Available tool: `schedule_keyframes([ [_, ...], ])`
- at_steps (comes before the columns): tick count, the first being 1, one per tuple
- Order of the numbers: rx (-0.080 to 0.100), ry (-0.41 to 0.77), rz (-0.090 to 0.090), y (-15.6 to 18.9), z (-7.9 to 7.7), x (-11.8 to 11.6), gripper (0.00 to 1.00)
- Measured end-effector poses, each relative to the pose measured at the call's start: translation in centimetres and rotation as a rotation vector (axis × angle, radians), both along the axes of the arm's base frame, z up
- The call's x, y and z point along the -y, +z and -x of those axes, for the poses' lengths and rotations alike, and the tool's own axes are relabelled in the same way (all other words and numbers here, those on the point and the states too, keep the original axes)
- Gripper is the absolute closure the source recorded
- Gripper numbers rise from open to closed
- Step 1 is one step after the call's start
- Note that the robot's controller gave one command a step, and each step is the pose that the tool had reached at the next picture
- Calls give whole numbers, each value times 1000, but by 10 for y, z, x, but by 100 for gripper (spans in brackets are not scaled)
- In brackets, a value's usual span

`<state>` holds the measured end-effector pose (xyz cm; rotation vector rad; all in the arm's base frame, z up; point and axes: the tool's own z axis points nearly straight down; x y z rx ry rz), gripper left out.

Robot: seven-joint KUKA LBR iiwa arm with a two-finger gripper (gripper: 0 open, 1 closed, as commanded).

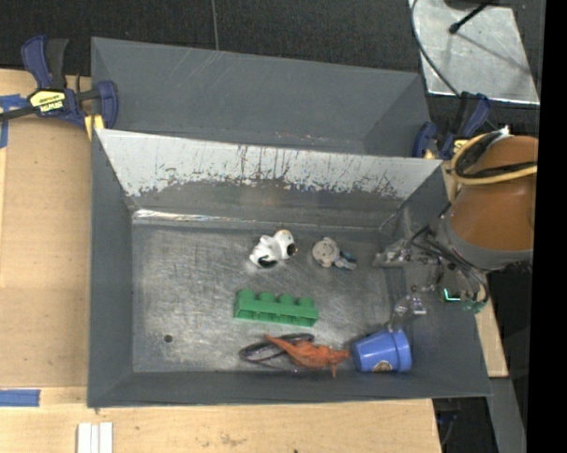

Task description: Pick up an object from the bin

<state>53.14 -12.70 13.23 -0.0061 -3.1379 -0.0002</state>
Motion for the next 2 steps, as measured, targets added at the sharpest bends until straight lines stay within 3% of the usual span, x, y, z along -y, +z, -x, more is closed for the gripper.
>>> schedule_keyframes([
  [1,7,4,1,4,-2,0,0],
  [2,40,208,7,-22,13,1,0],
])
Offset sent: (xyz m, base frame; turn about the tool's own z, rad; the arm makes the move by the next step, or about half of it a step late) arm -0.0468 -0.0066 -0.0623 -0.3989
